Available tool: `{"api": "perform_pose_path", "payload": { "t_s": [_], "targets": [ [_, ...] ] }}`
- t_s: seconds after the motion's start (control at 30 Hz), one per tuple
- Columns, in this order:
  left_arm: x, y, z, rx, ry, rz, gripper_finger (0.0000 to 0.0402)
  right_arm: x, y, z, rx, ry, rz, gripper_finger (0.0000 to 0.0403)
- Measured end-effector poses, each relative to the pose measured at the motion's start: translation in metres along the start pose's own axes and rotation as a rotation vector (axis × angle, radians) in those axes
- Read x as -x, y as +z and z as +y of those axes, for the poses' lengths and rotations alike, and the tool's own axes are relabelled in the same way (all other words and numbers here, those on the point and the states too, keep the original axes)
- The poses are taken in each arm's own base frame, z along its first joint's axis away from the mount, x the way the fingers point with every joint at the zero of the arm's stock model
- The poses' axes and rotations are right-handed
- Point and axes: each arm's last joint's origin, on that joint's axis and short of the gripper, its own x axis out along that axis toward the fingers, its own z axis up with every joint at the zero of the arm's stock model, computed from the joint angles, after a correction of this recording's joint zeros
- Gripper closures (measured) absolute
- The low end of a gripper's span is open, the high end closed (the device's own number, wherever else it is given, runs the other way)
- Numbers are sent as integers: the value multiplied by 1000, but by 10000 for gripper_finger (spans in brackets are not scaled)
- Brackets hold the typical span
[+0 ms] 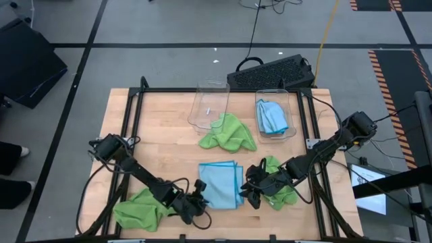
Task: Fold microfiber towels
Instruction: Fold the blue microfiber towel
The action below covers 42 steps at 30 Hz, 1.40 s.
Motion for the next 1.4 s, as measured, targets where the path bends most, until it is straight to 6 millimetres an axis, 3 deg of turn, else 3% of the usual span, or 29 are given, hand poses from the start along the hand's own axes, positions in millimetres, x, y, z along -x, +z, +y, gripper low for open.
{"api": "perform_pose_path", "payload": {
  "t_s": [0.17,0.3,0.4,0.6,0.73,1.03,1.4],
  "targets": [
    [5,6,7,47,-19,-42,393,0,1,2,39,16,-10,250],
    [19,19,19,193,-15,-112,389,3,2,17,229,134,-93,243],
    [26,24,30,272,-11,-131,392,5,2,21,296,133,-140,212],
    [34,30,55,468,15,-178,387,0,-8,8,434,11,-40,124],
    [32,30,67,564,32,-188,393,-9,-12,5,567,-2,-22,95],
    [28,27,83,663,62,-183,393,-47,-38,-11,689,5,160,118],
    [26,26,89,713,65,-178,394,-68,-52,-19,710,-98,90,146]
  ]
}}
